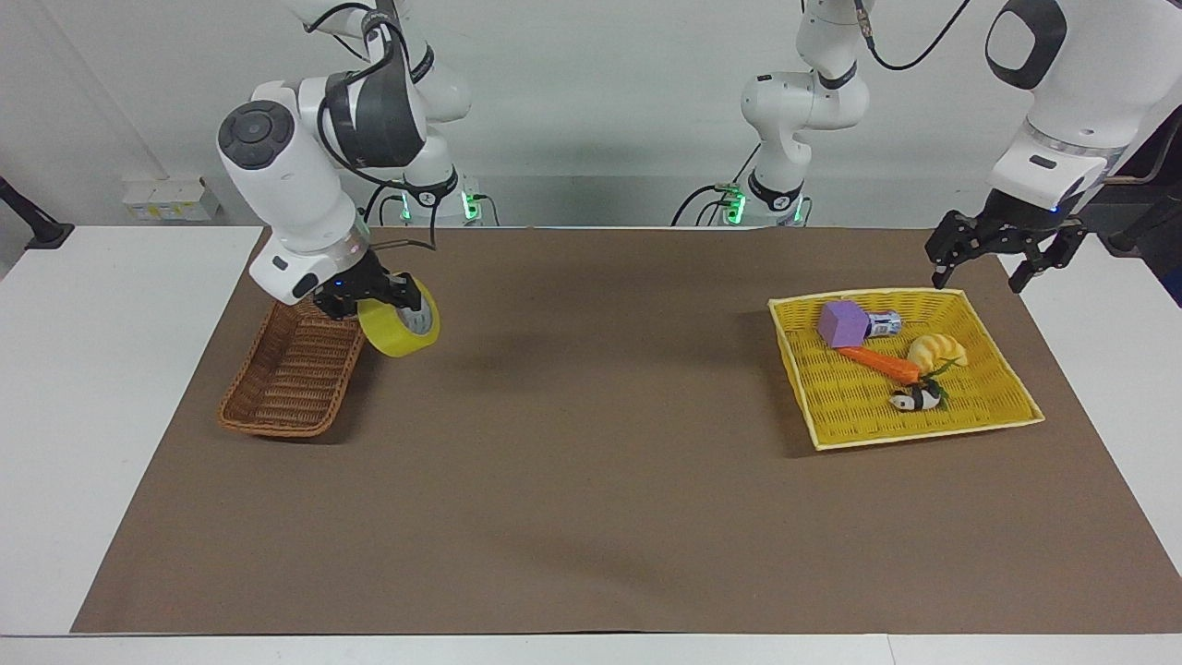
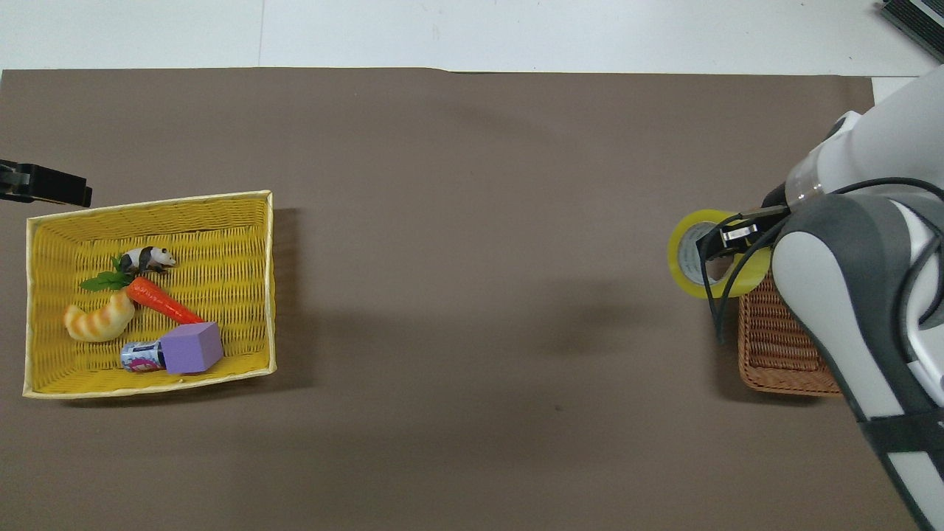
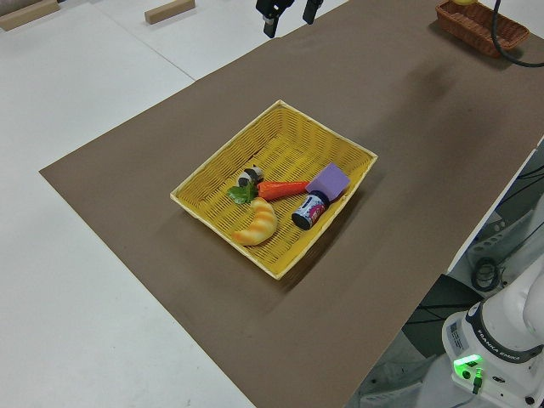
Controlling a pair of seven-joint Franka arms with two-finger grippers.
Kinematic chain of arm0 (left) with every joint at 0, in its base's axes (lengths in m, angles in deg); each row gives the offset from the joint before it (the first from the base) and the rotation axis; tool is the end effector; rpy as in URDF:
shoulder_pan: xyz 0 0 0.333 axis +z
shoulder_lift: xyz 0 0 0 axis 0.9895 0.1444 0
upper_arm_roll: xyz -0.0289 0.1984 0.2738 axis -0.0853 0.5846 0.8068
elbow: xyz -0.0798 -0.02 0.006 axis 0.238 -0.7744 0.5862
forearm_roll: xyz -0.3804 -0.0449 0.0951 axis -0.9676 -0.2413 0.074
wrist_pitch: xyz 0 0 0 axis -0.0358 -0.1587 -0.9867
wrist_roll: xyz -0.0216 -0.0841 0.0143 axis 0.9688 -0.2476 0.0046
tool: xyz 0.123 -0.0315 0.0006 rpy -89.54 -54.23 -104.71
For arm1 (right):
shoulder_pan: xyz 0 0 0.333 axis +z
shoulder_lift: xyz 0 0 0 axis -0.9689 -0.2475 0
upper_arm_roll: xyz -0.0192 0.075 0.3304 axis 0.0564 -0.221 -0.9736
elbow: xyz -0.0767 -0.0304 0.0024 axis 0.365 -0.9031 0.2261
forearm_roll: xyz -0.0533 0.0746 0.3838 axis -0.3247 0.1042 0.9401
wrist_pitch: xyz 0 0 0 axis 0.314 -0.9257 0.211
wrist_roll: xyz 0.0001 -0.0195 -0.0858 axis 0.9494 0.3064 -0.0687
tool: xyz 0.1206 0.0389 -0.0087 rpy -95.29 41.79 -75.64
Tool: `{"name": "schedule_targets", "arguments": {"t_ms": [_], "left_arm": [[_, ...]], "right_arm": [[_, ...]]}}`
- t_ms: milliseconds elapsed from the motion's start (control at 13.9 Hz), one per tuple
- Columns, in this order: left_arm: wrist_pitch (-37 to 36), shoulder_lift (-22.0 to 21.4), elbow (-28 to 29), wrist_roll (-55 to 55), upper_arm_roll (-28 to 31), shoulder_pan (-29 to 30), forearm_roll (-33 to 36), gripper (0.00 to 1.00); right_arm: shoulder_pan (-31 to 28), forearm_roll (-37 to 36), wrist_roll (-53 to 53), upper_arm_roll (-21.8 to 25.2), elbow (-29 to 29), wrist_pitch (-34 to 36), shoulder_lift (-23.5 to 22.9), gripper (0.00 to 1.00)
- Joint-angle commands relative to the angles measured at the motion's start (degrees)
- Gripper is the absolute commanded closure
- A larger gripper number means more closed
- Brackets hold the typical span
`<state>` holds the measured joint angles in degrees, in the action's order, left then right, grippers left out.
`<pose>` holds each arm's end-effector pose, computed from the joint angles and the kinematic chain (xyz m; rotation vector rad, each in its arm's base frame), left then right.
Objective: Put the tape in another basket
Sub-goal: 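Carry the tape with the right gripper into the brown basket while the left withdraws, then lower the tape into the brown basket and open the right gripper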
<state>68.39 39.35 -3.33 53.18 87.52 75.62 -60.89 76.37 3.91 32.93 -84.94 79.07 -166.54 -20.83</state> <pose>0.5898 -0.0135 0.6370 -3.0866 0.2667 -0.1955 0.5919 0.0321 0.5105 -3.1157 -0.1622 0.1956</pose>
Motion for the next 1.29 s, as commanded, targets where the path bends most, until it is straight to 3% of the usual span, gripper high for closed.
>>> {"name": "schedule_targets", "arguments": {"t_ms": [0, 287, 646, 1005, 1220], "left_arm": [[-0.8, -1.6, 1.5, 0.8, -0.6, 0.7, 0.7, 0.00], [-0.8, -2.1, 2.2, 0.8, -0.6, 0.7, 0.7, 0.00], [-0.7, -2.4, 2.6, 0.8, -0.5, 0.7, 0.7, 0.00], [-0.9, -2.4, 2.6, 0.6, -0.5, 0.7, 0.7, 0.00], [-1.0, -2.3, 2.5, 0.6, -0.4, 0.7, 0.7, 0.00]], "right_arm": [[-4.3, -1.3, -4.1, -0.5, 0.6, 2.2, 1.5, 1.00], [-8.5, -5.9, -7.1, -0.4, 7.7, 0.2, 5.2, 1.00], [-14.9, -9.7, -12.3, -0.5, 17.2, -11.0, 5.2, 1.00], [-17.3, -11.9, -13.7, -0.5, 28.0, -25.0, 6.1, 1.00], [-17.2, -13.3, -13.5, -0.5, 29.1, -26.9, 5.5, 0.99]]}}
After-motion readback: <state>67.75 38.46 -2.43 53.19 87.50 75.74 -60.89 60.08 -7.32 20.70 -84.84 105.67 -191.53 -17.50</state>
